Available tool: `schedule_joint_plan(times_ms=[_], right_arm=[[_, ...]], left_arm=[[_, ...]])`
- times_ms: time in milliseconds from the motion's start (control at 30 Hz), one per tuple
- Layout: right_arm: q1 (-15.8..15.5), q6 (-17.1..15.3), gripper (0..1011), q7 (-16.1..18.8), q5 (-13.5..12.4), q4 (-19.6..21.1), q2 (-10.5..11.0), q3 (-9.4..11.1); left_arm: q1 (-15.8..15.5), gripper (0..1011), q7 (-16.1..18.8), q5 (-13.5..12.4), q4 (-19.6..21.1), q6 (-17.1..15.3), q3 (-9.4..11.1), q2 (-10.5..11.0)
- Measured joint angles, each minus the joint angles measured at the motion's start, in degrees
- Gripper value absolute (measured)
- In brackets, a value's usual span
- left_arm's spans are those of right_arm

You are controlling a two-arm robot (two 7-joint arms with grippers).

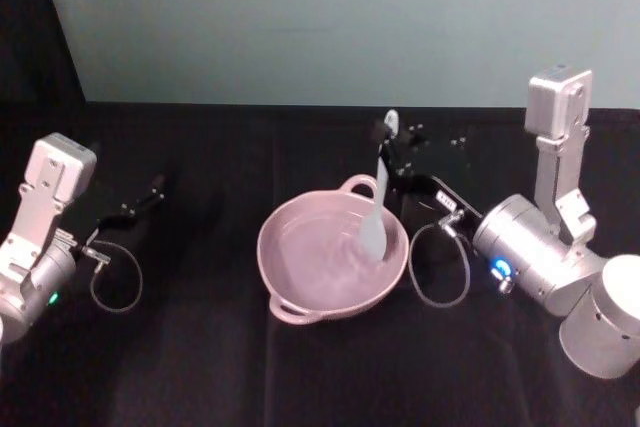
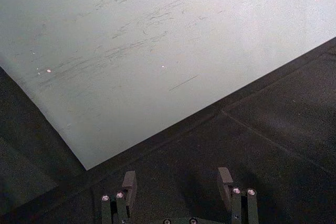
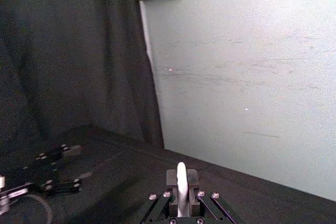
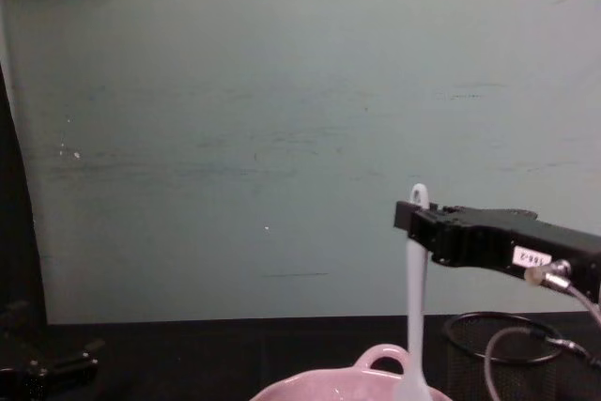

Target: Use the one hand to pick up the spoon and stir the clear water in the bowl.

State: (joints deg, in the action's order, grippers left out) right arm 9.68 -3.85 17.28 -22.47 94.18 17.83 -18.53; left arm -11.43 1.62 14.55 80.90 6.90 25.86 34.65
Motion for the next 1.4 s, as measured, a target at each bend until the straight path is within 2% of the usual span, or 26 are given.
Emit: schedule_joint_plan(times_ms=[167, 300, 400, 500, 600, 700, 867, 1033, 1233, 1400], right_arm=[[-1.25, -0.29, 121, 0.79, 0.13, 1.77, -0.27, -1.87], [-1.06, -0.38, 121, 2.56, -0.47, 1.64, -1.58, -4.5], [0.36, -0.26, 121, 3.51, -0.6, 0.29, -3.13, -6.79], [1.52, -0.03, 121, 3.83, -0.99, -0.98, -4.21, -7.54], [3.93, 0.3, 120, 3.99, -1.6, -3.96, -5.95, -8.31], [5.82, 0.82, 120, 4.25, -1.81, -6.66, -6.81, -8.61], [7.94, 1.54, 121, 4.3, -1.89, -9.78, -7.43, -8.47], [9.67, 2.35, 121, 3.48, -1.92, -12.36, -6.95, -6.57], [8.9, 2.5, 121, 2.35, -2.41, -11.78, -5.15, -4.03], [6.77, 2.36, 120, 1.56, -2.86, -8.93, -3.02, -1.8]], left_arm=[[0.0, 1011, 0.0, 0.0, 0.0, 0.0, 0.0, 0.0], [0.0, 1011, 0.0, 0.0, 0.0, 0.0, 0.0, 0.0], [0.0, 1011, 0.0, 0.0, 0.0, 0.0, 0.0, 0.0], [0.0, 1011, 0.0, 0.0, 0.0, 0.0, 0.0, 0.0], [0.0, 1011, 0.0, 0.0, 0.0, 0.0, 0.0, 0.0], [0.0, 1011, 0.0, 0.0, 0.0, 0.0, 0.0, 0.0], [0.0, 1011, 0.0, 0.0, 0.0, 0.0, 0.0, 0.0], [0.0, 1011, 0.0, 0.0, 0.0, 0.0, 0.0, 0.0], [0.0, 1011, 0.0, 0.0, 0.01, 0.0, 0.0, 0.0], [0.0, 1011, 0.0, 0.0, 0.0, 0.0, 0.0, 0.0]])
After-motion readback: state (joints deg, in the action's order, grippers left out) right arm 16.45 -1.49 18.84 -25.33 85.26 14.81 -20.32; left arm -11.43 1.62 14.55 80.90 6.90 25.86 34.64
